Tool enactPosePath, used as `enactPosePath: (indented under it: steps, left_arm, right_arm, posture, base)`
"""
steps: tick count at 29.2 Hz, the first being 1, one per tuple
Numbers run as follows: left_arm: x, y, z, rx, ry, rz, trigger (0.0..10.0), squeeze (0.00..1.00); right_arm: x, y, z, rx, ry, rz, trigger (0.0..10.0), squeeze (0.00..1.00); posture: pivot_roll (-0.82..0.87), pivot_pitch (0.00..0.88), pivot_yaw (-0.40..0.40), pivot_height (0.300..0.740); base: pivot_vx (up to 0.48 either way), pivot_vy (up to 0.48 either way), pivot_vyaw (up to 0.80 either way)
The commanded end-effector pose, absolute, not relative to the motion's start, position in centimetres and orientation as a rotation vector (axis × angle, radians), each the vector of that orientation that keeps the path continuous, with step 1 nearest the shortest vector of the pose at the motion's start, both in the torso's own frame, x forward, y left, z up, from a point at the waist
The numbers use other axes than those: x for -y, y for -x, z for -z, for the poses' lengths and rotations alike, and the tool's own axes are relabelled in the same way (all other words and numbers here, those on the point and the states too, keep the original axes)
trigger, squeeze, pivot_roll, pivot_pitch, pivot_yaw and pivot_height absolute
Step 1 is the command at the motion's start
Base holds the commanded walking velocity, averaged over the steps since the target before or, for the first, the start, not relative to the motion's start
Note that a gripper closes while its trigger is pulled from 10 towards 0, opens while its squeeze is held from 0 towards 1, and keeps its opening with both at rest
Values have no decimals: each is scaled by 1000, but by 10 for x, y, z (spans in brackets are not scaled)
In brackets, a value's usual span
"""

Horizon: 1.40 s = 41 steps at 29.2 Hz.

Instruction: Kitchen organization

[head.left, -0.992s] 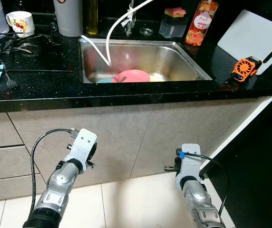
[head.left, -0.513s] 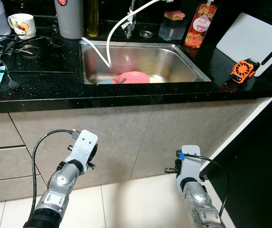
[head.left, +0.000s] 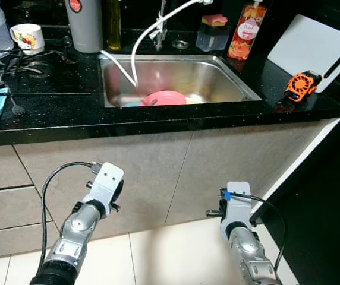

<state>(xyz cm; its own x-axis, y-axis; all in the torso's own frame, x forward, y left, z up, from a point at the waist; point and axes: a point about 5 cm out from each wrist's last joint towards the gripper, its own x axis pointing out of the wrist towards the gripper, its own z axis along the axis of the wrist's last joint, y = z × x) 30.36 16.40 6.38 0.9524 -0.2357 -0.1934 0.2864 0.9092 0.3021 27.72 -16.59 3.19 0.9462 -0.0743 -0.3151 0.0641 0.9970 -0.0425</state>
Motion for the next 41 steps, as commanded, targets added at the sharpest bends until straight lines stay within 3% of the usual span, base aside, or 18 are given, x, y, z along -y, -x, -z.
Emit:
enactPosePath:
  steps: [1,41]
  left_arm:
    - [-158,-303,-63,-156,-327,289,10000,0]
    - [-156,-303,-62,-163,-341,284,10000,0]
  right_arm:
    - [172,-276,-34,-317,25,102,10000,0]
    - [172,-278,-34,-319,35,80,10000,0]
  posture:
    - [121,54,-71,740]
    - [127,64,-90,740]
  base:
    - [0,0,0]
    - [0,0,0]
